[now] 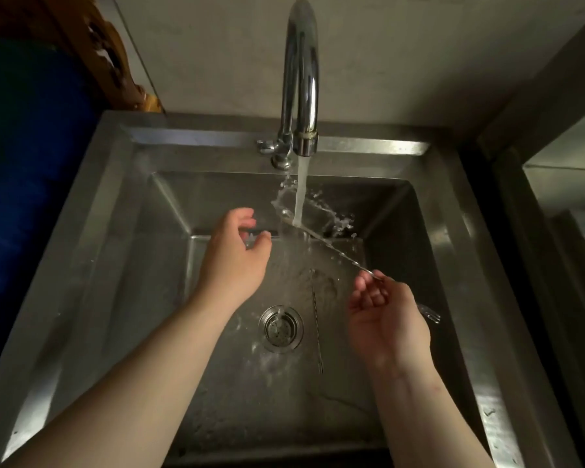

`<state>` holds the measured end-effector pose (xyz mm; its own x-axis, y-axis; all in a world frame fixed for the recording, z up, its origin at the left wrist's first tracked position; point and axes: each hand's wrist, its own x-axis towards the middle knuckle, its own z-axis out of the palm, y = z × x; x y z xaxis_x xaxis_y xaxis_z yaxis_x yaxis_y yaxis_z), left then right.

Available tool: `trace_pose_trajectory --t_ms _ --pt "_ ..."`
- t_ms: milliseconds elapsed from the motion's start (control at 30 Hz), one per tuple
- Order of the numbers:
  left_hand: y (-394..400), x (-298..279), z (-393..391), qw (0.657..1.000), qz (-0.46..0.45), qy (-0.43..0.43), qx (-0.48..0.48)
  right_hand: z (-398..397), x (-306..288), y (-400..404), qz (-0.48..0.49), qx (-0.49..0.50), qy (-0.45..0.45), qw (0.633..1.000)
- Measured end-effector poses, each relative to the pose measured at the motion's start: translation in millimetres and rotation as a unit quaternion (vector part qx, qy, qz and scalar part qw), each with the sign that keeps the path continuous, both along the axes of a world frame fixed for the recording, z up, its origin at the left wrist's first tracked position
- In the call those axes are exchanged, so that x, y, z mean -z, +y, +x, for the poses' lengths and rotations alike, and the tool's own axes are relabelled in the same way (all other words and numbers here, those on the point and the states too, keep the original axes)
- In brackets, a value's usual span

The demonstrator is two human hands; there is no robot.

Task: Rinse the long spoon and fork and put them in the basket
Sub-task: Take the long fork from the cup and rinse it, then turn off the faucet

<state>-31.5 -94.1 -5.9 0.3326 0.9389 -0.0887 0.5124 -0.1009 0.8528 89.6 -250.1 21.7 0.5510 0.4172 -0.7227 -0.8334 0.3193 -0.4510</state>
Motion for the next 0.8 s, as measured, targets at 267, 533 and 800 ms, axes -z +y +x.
trace_pose_trajectory --t_ms 267,533,800 --pt "49.7 6.1 -33.3 0.965 0.136 0.202 -0.093 -2.1 17.9 15.2 0.015 -0.012 0.062 0.998" --pt "79.5 50.8 -109.0 0.859 0.219 0.459 0.057 -5.0 26.0 18.8 0.020 -0.018 0.093 0.995" --pt "77.7 46.5 -109.9 0.848 0.226 0.470 0.088 -16.7 25.9 24.2 0.018 -0.001 0.138 0.990"
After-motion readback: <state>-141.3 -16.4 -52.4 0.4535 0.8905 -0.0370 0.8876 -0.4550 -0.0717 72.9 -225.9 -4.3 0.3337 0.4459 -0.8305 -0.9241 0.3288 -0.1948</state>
